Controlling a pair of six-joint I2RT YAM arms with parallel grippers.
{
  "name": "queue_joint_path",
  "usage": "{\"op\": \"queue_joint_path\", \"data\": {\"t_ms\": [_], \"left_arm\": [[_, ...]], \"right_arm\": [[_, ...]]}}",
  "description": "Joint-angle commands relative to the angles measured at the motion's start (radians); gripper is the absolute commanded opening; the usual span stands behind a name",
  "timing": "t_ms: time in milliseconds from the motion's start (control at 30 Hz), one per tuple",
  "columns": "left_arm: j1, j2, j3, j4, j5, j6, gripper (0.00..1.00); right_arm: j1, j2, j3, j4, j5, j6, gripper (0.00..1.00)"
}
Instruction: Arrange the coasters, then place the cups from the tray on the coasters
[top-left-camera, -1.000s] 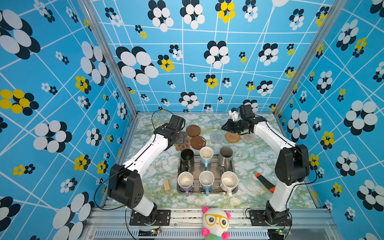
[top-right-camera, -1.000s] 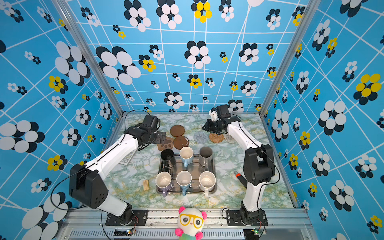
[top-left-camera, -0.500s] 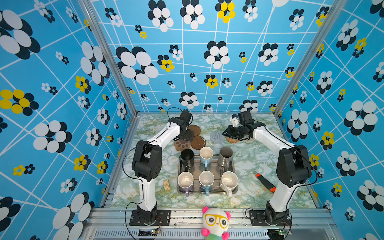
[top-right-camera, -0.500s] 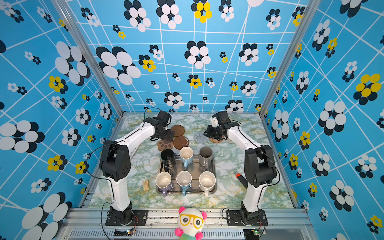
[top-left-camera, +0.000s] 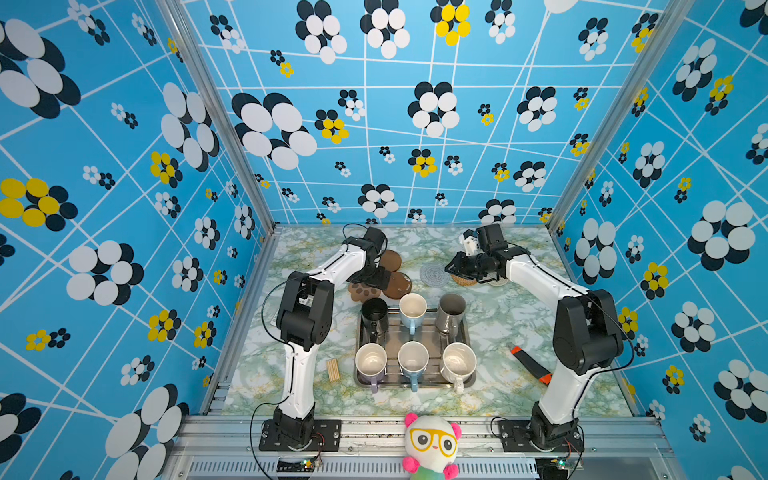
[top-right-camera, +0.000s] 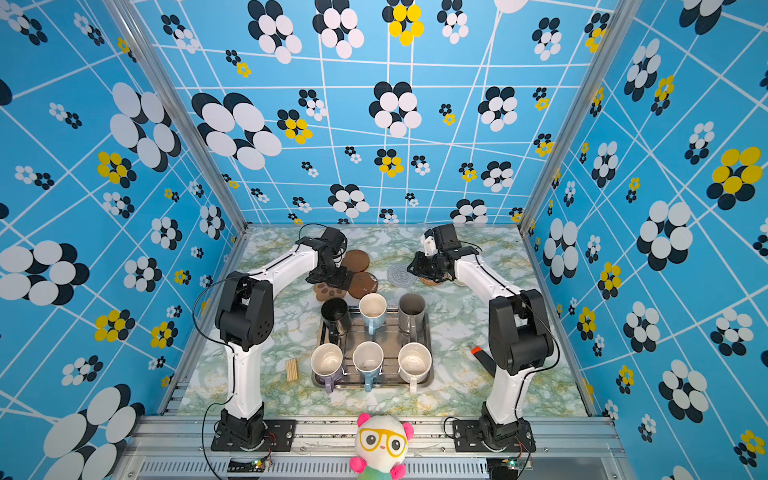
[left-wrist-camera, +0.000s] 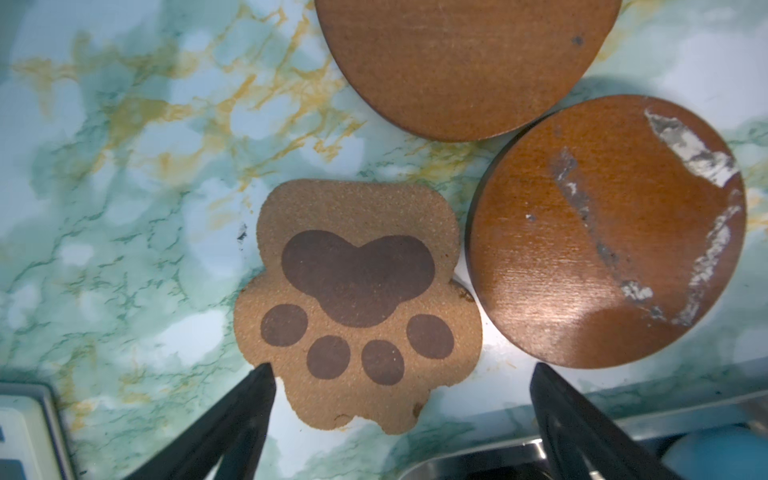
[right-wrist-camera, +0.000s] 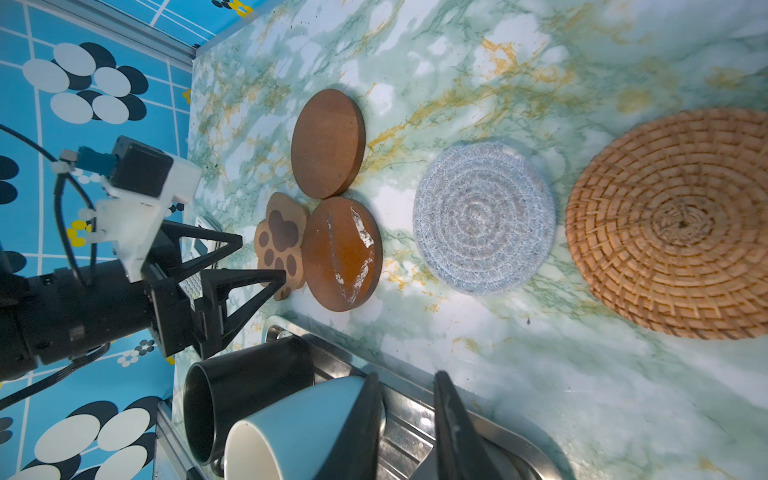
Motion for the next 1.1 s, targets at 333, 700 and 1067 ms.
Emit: {"op": "queue_joint_path", "data": {"t_ms": [333,700,1067], "left_arm": [[0.020,0.049,-0.018,-0.026,0.096,0.030,0.92],[0.021,0.050,-0.072,-0.033,0.027,0.035,0.90],[0.066,0.086,-0.041,-0.031,-0.042,0.013,0.89]], "right_arm": [[-0.010,-0.001,-0.023,0.034,-0.026,0.022,0.25],[-0.010,0.007,-0.020,0.036,-0.035,0.025,0.25],[-0.015,0.013,-0.017,0.028,-0.035,0.023,0.25]]}}
